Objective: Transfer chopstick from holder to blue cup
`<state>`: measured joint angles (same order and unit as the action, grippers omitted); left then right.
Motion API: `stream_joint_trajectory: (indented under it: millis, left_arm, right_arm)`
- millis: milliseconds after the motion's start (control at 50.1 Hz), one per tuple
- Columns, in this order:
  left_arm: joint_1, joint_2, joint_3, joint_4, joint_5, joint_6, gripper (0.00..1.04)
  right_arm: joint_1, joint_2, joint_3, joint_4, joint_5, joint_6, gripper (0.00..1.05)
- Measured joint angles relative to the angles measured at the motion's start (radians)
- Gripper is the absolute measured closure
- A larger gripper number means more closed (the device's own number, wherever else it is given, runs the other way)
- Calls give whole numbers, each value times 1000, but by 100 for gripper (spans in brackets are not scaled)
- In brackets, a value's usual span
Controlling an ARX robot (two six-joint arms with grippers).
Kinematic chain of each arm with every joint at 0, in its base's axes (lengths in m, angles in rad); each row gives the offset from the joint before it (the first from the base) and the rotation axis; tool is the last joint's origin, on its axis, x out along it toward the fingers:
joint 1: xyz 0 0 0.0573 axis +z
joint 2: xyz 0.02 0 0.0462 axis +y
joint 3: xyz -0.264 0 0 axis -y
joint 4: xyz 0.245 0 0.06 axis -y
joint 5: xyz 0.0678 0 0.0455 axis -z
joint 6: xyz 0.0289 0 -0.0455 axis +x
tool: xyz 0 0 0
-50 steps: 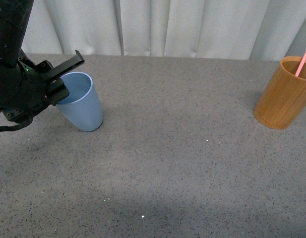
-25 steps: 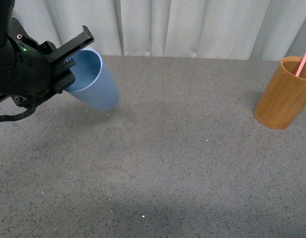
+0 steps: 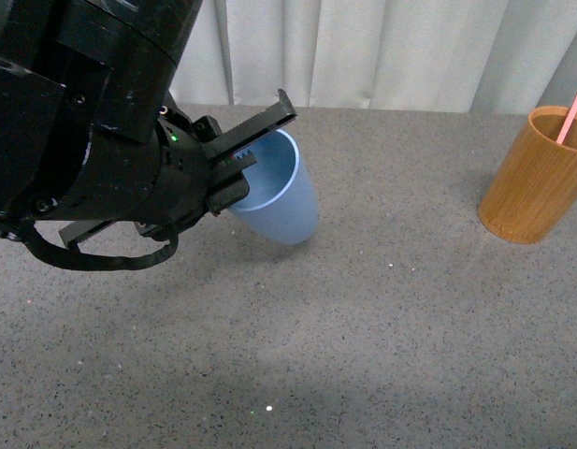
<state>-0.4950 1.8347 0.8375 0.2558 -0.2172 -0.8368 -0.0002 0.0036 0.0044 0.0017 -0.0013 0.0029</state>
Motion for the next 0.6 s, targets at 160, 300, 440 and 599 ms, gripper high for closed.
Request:
stream_joint_trajectory:
  millis: [160, 300, 440, 599]
  left_arm:
    - [-13, 42, 37, 0, 18, -17, 101]
    - [-21, 70, 66, -10, 19, -19, 101]
    - [-29, 84, 70, -19, 18, -19, 101]
    - [-32, 90, 70, -19, 19, -19, 101]
  right_arm:
    - [0, 0, 0, 0, 0, 0, 10]
    - [0, 0, 0, 0, 0, 0, 10]
    - [0, 0, 0, 0, 0, 0, 10]
    - [0, 0, 0, 0, 0, 0, 10]
